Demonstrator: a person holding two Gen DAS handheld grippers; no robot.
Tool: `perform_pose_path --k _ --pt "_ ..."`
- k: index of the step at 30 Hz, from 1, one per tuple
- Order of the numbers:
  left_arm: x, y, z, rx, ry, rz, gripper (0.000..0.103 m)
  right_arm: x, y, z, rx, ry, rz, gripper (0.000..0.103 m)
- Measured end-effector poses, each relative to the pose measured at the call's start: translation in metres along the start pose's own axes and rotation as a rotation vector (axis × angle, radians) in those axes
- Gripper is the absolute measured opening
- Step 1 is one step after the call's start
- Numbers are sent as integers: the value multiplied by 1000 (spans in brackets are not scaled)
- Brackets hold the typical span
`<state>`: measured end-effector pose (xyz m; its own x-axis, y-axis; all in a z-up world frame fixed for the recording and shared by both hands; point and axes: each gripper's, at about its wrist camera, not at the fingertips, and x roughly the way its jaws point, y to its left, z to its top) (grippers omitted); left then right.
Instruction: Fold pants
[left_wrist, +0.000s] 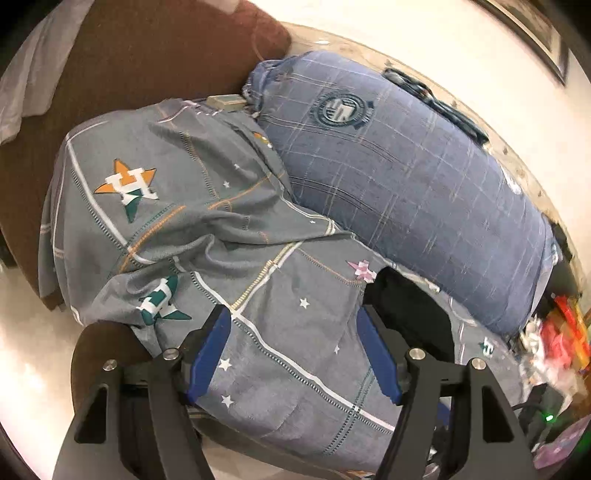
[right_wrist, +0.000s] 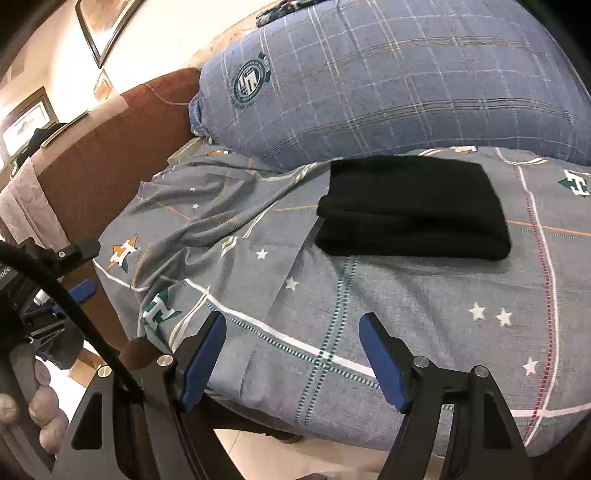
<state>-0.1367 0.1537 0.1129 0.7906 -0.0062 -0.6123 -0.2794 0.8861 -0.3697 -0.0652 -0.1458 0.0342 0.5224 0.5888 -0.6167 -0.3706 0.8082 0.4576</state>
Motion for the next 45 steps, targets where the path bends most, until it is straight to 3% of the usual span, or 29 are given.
perform_pose_path --k 8,13,16,21,29,33,41,45 --pt "31 -46 -34 181 72 -3 71 -8 -52 -8 136 -33 -108 79" --pt "46 -53 -45 200 124 14 71 -2 -90 -15 272 2 -147 79" --pt "43 -58 -49 223 104 8 71 -6 -102 -16 327 -2 -146 79" --pt "48 -69 -59 271 132 -8 73 -14 -104 -18 301 -24 -197 79" --pt "31 -85 -68 353 78 -28 75 -24 -82 -21 204 -48 -224 81" --pt "31 -88 -73 375 94 -30 75 -14 -77 -23 183 -15 -219 81" --pt "23 -94 -74 406 30 16 83 -21 -70 -24 149 -45 -232 82" --pt "29 -94 -76 417 45 39 83 -20 -72 -24 139 -47 -257 82"
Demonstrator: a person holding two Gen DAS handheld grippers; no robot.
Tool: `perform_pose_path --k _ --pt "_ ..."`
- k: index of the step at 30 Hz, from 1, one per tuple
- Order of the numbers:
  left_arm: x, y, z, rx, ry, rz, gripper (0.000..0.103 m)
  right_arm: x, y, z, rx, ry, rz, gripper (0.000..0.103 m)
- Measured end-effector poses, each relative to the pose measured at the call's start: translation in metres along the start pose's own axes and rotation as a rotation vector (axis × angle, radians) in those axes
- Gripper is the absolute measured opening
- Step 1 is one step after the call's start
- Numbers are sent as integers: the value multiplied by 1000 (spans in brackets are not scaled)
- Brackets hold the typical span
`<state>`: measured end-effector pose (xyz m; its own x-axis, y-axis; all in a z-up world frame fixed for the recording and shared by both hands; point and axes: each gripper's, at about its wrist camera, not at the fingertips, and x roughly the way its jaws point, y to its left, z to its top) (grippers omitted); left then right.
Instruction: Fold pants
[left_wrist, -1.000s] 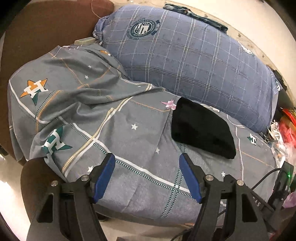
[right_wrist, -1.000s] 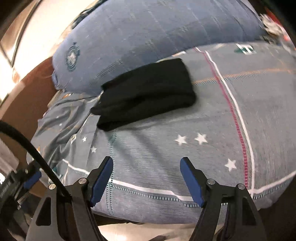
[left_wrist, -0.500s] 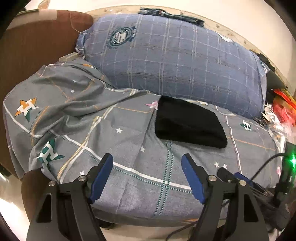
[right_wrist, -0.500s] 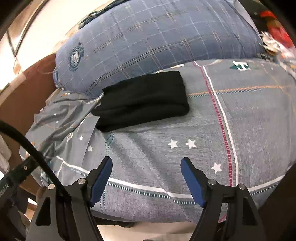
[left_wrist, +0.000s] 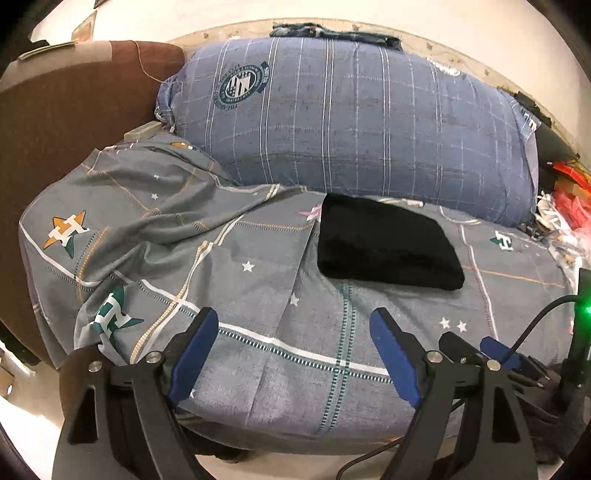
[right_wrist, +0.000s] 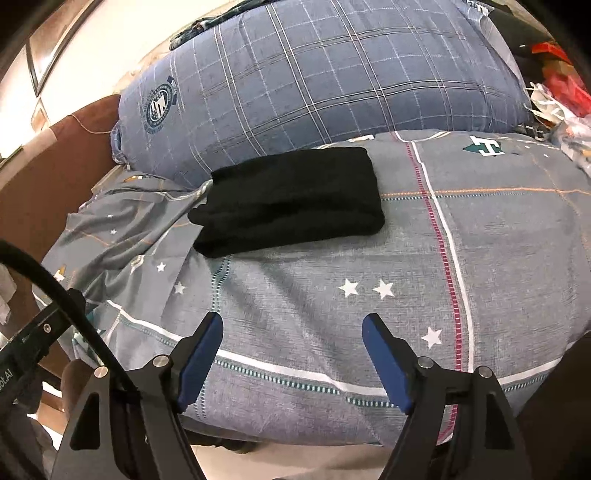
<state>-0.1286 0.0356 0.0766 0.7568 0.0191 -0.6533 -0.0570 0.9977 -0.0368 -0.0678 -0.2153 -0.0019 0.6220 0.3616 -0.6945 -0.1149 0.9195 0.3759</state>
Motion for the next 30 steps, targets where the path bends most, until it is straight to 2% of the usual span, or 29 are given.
perform_pose_path --k 9,30 --pt "10 1 -5 -5 59 -4 84 5 -2 -3 4 25 -13 82" --pt "21 -2 -11 -12 112 -51 84 9 -2 -3 -17 35 -29 84"
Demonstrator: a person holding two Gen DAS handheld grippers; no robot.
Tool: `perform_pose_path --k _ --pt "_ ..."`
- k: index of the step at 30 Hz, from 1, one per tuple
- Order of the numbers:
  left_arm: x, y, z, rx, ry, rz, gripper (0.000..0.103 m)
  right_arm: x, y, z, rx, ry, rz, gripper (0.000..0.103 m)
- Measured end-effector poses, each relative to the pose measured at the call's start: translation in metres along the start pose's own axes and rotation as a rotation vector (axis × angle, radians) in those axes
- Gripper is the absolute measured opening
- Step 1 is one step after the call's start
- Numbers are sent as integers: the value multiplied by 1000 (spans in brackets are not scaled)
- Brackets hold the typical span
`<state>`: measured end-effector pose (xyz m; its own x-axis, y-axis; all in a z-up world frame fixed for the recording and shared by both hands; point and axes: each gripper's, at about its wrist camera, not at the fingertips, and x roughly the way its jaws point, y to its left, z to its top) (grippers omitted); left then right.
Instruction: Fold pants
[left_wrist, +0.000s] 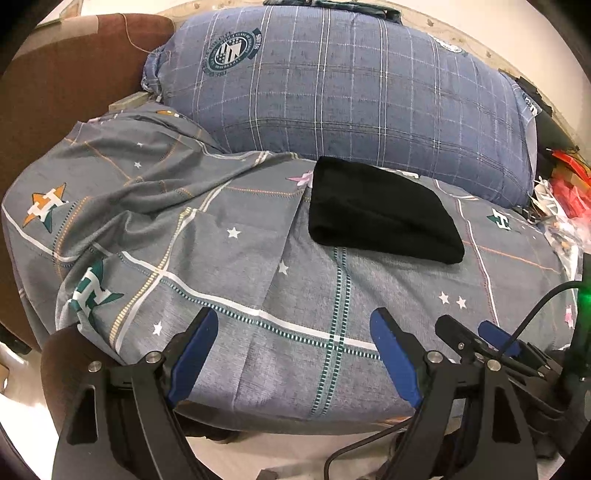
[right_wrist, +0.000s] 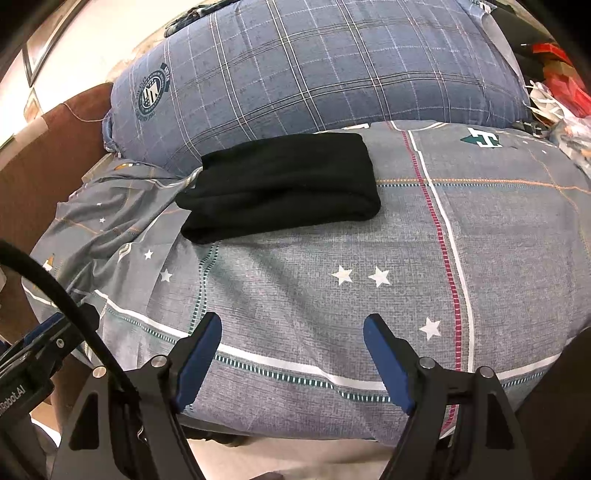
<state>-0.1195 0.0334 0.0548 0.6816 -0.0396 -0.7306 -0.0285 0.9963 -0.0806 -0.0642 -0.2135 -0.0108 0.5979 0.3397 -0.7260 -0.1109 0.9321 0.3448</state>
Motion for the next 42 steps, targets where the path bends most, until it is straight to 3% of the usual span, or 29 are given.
perform_pose_path --k 16,32,42 --pt "6 -4 -5 -2 27 -16 84 7 -1 -3 -12 22 -14 85" --pt "2 -6 -5 -14 7 -112 84 12 -2 -5 -26 41 -28 86" --pt "1 -5 -5 -20 2 -114 84 15 -4 -6 -21 49 -39 87"
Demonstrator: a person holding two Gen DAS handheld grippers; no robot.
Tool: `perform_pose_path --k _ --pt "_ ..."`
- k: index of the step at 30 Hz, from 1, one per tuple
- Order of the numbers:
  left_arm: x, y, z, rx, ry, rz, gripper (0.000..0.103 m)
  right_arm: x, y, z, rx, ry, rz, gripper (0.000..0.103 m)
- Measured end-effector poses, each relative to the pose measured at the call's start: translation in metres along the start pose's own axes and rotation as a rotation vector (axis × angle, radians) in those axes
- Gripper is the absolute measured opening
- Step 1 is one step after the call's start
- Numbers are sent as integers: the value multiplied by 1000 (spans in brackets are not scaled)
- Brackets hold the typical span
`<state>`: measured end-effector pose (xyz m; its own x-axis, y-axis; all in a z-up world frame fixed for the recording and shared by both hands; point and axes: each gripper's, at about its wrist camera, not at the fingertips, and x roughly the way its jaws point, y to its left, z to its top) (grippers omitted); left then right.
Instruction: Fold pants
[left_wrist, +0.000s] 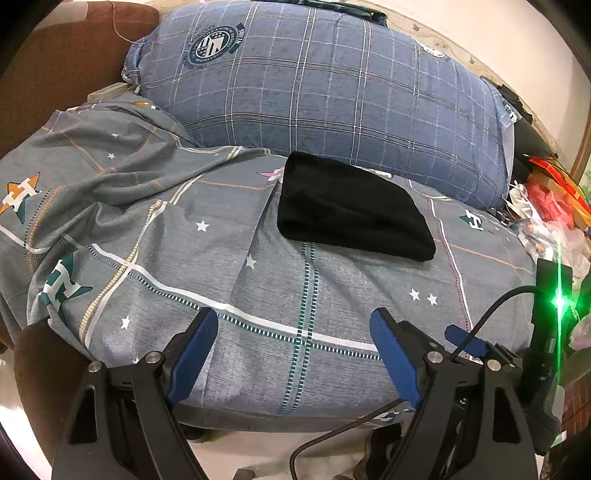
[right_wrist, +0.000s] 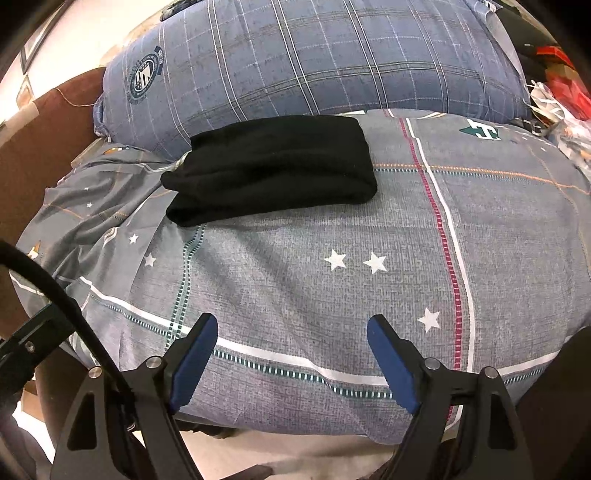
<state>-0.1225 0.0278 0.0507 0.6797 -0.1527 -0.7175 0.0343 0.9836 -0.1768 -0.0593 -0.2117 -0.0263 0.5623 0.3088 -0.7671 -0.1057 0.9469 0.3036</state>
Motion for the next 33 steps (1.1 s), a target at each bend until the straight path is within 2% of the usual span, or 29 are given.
perform_pose_path --k 33 --pt "7 5 -1 -13 23 30 84 10 -4 -3 23 38 -7 88"
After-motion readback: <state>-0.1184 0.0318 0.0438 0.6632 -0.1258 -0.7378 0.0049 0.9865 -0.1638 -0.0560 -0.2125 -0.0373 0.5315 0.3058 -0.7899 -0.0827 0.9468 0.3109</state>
